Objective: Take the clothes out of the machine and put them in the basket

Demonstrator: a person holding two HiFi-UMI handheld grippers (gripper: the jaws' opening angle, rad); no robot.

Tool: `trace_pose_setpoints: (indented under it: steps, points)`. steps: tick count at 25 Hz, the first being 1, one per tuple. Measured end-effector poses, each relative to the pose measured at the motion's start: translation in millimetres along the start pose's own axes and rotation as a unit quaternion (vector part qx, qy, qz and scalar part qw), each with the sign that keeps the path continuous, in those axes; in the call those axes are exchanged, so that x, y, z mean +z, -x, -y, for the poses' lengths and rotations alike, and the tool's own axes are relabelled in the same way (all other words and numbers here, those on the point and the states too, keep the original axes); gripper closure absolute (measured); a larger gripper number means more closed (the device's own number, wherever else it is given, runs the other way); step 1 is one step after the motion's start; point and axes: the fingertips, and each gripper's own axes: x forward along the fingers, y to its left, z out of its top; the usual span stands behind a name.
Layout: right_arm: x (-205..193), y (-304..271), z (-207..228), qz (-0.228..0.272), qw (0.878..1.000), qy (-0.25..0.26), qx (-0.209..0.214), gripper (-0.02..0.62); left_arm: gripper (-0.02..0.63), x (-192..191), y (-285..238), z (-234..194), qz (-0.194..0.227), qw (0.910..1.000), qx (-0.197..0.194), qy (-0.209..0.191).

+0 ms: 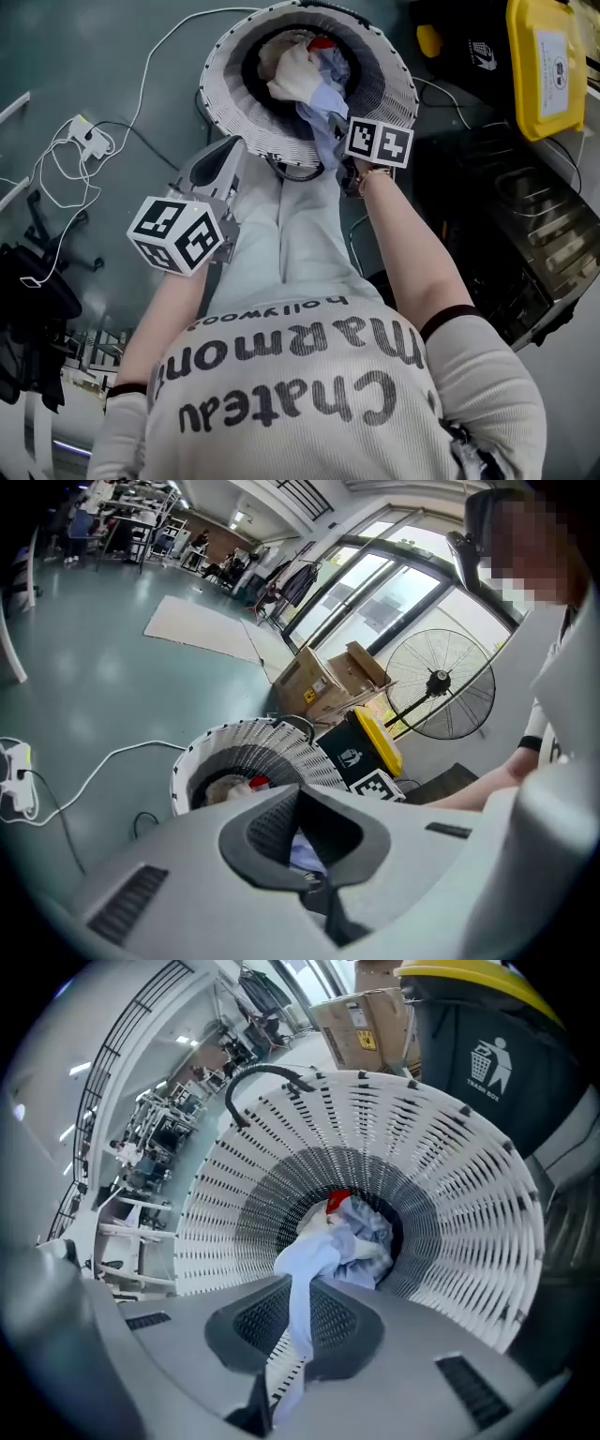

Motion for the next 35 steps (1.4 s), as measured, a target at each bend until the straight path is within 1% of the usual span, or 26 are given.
trace_pose_setpoints:
  steps: [2,4,12,16,21,29,35]
  points:
    - [2.3,-8.4,3.5,-0.007,1.000,0.024,-0.003,0.551,0.598,-8.9,-6.1,-1.3,-0.003,1.0000,0.001,0.006]
    - [4.7,-15.9,5.0,-0.009,0.999,0.037,-0.003,0.551,0.598,-17.2,-11.3,-2.8,-0.007,0.9999,0.001,0.007]
    - [14.1,-44.0,1.5,-0.009,0.998,0.054,0.006,0.551,0.598,-33.9,-27.3,-10.7,-0.017,0.9998,0.002,0.014]
    - [13.1,-57.6,-0.2,-0.014,0.998,0.057,0.007,0.551,0.598,-36.8,-31.0,-15.2,-0.017,0.9997,0.001,0.017]
    - [10.6,-69.5,0.0,-0.016,0.999,0.033,0.004,0.551,0.598,-41.3,-32.9,-21.5,-0.022,0.9995,0.004,0.024]
    - [11.0,-87.3,-8.8,-0.026,0.998,0.065,0.004,0.551,0.598,-44.8,-37.9,-31.1,-0.025,0.9993,0.002,0.027]
    - [10.3,-106.3,-1.7,-0.035,0.997,0.062,0.000,0.551,0.598,-53.4,-43.1,-44.5,-0.031,0.9991,0.007,0.029]
